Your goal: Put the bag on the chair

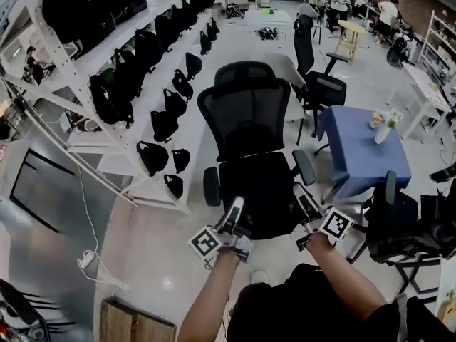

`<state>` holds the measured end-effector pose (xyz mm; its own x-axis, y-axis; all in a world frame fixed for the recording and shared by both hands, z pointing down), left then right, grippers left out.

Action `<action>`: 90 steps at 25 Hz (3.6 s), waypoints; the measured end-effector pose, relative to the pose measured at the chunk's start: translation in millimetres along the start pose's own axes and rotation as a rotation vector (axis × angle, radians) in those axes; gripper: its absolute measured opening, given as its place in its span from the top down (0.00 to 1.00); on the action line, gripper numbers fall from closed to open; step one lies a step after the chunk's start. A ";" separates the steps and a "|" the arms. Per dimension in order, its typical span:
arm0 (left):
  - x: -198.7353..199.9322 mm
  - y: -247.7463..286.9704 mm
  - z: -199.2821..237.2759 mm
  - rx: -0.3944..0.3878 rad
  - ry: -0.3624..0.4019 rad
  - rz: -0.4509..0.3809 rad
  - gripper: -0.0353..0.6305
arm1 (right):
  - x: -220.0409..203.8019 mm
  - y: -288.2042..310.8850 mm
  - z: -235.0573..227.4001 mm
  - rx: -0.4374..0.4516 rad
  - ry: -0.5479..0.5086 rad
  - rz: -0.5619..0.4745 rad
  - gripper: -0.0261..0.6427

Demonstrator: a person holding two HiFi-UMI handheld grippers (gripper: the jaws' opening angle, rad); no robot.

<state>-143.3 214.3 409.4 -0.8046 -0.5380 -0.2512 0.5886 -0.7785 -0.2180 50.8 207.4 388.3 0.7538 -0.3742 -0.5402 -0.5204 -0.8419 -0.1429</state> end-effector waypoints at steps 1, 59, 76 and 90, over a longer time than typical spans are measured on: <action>1.5 3.6 -1.2 -0.006 -0.015 0.003 0.92 | 2.7 2.5 -0.8 -0.005 -0.002 -0.005 0.95; 165.3 289.5 132.1 0.167 0.073 -0.080 0.92 | 141.5 306.3 -185.0 0.125 0.178 0.101 0.95; 193.3 347.7 163.6 0.184 0.090 -0.052 0.92 | 161.5 360.2 -232.5 0.098 0.184 0.170 0.95; 212.0 372.0 184.9 0.168 0.036 -0.009 0.92 | 158.3 380.6 -256.1 0.033 0.191 0.165 0.95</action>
<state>-109.4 -249.1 449.5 -0.8048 -0.5209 -0.2847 0.5574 -0.8280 -0.0608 74.9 -271.8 460.8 0.7181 -0.5749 -0.3922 -0.6530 -0.7515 -0.0940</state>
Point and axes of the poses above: the fingertips, and each gripper's own axes: y forward along the fingers, z to its left, x out of its top, the point moved 2 cm from there along -y, backward along the fingers
